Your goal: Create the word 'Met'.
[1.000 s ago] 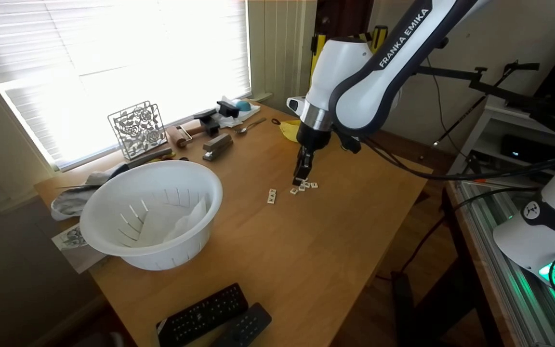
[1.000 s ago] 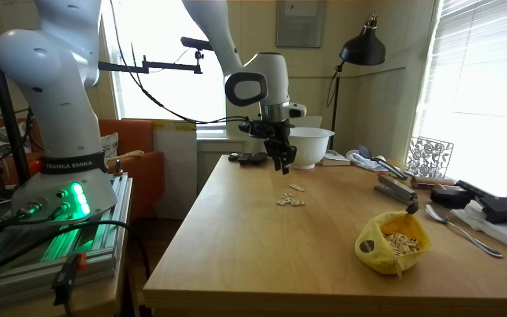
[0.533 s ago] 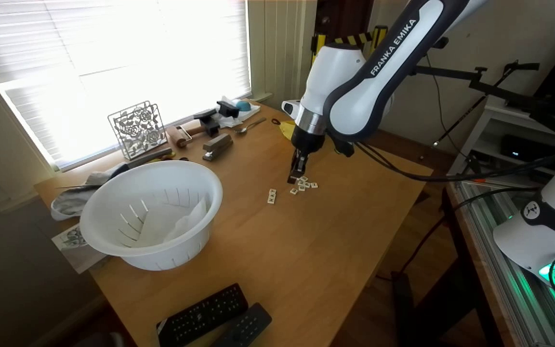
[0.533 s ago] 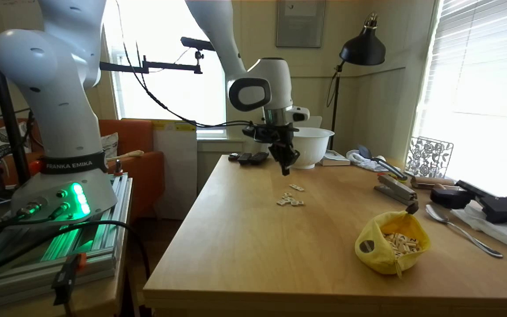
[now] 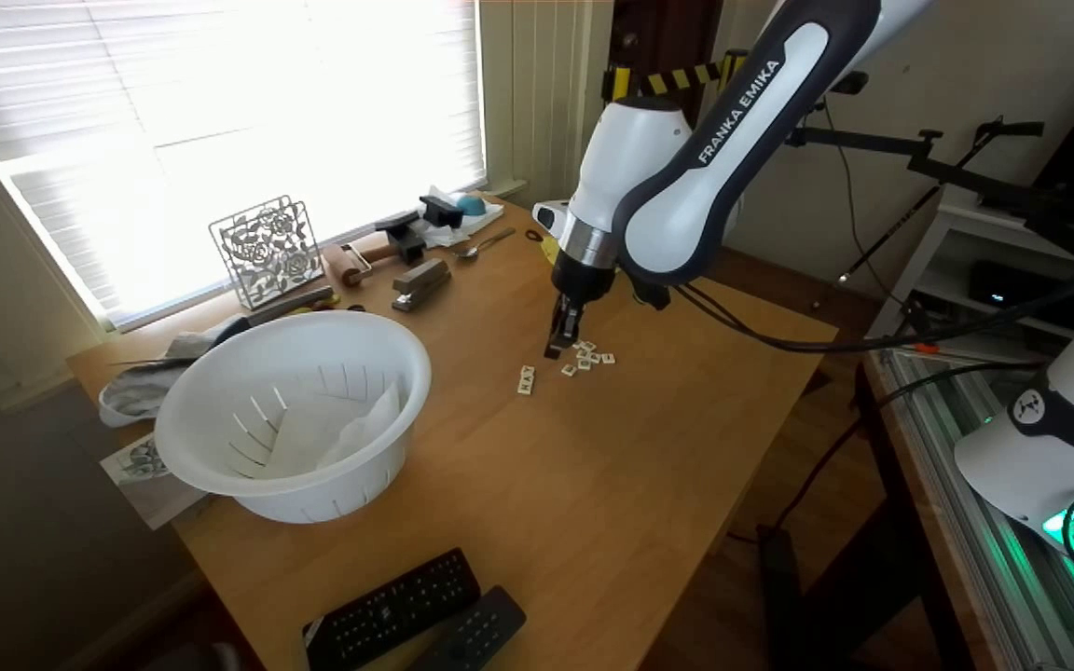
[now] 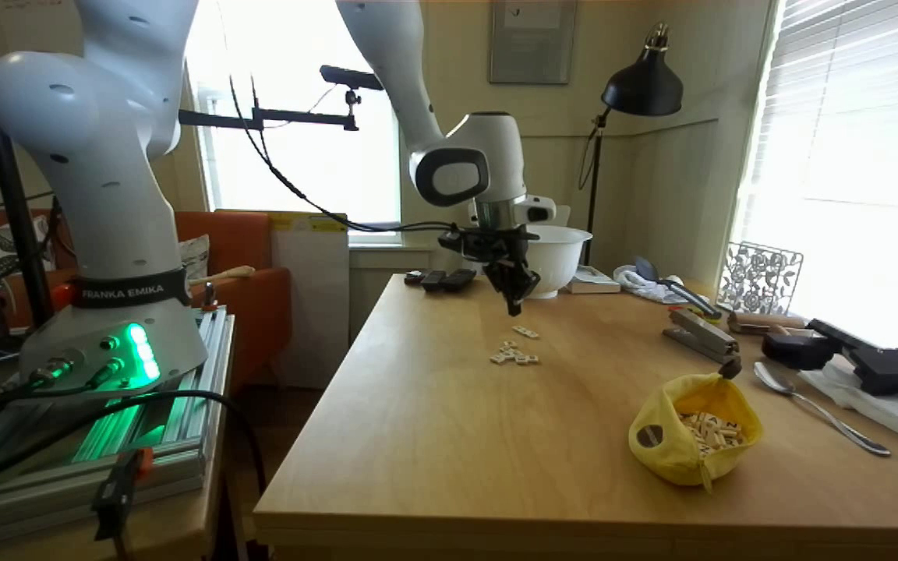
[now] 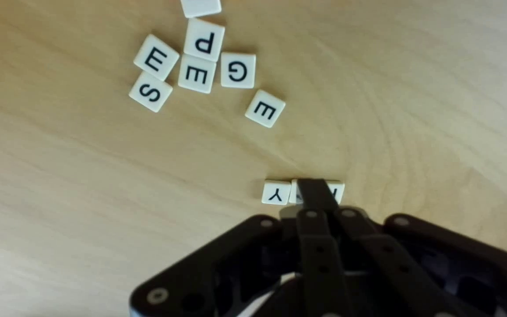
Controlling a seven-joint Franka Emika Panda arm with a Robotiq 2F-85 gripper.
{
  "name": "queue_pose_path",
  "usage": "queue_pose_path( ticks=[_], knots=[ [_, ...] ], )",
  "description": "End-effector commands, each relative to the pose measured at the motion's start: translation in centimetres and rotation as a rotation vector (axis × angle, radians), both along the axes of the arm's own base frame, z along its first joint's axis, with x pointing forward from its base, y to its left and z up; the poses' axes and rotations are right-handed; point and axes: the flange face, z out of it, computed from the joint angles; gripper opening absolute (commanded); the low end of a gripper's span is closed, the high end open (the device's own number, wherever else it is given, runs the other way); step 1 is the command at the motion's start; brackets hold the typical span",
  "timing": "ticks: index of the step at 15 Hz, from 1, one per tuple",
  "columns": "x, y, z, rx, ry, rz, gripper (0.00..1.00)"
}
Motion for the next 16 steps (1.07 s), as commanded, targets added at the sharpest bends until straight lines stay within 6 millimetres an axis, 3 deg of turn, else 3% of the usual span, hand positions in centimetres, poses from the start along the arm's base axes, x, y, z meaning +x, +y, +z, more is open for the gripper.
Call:
queue_pose_path(
  ticks=[1,16],
  knots=[
    [1.0,0.0,-0.9,0.002,-0.017,0.007,0.0],
    [1.8,0.0,-2.9,0.026,-0.055,-0.001,0.0]
  ],
)
